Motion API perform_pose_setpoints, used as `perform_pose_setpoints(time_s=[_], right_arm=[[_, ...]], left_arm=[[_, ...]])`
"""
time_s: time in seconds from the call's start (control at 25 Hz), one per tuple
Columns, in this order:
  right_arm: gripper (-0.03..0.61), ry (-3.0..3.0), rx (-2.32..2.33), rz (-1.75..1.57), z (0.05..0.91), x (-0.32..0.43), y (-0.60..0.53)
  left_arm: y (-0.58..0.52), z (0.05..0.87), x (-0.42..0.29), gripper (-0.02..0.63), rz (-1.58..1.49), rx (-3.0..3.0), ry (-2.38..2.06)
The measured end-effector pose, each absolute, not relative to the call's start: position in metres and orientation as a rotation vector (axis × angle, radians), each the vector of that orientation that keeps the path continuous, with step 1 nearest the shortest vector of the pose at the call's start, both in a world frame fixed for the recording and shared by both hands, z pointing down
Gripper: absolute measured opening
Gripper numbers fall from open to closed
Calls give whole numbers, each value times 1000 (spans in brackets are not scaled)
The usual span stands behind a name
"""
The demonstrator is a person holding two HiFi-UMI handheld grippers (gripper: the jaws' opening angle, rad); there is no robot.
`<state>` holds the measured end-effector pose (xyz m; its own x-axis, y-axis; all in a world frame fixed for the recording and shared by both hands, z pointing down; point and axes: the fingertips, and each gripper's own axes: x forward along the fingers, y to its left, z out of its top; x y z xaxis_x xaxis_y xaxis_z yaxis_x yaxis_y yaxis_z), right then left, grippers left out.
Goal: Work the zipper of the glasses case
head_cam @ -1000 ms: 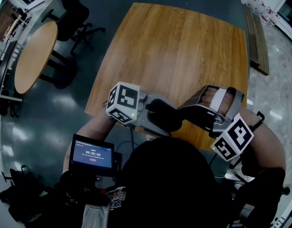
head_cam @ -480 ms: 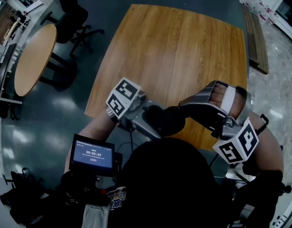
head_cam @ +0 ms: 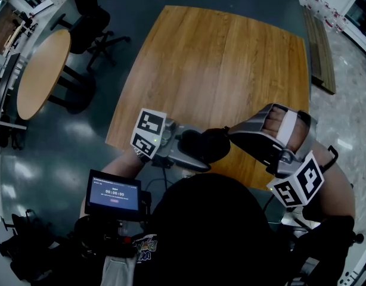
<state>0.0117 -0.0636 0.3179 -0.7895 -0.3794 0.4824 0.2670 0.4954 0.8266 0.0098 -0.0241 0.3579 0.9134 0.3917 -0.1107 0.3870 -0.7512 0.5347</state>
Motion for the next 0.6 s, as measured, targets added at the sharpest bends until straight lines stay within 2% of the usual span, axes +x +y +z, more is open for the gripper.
perform_pose_setpoints(time_s=[0.44, 0.6], right_arm=[[3, -2237, 222, -1153, 343, -9, -65], [5, -2309, 373, -1021, 355, -13, -74]], left_arm=[[-114, 299, -21, 258, -807, 2191, 157], [-151, 305, -36, 258, -987, 2025, -113]])
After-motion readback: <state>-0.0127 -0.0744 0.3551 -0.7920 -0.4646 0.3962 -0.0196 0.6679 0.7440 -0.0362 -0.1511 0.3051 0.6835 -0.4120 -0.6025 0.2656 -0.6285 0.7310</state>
